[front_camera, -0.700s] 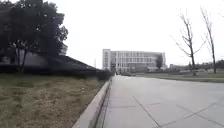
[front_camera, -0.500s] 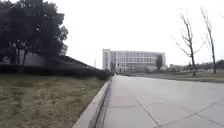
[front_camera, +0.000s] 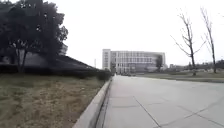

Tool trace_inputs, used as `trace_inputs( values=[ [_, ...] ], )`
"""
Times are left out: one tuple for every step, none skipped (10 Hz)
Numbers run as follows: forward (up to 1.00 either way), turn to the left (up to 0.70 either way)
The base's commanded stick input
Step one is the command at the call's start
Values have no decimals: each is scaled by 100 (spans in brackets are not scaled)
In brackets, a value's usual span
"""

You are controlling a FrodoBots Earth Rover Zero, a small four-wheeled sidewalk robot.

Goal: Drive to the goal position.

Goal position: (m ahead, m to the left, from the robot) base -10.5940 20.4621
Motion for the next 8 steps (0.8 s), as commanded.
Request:
trace_inputs(
  values=[
    [45, -13],
    [45, -27],
    [45, -27],
    [45, -27],
    [45, -27],
    [45, -27],
    [45, -27],
    [45, -27]
  ],
)
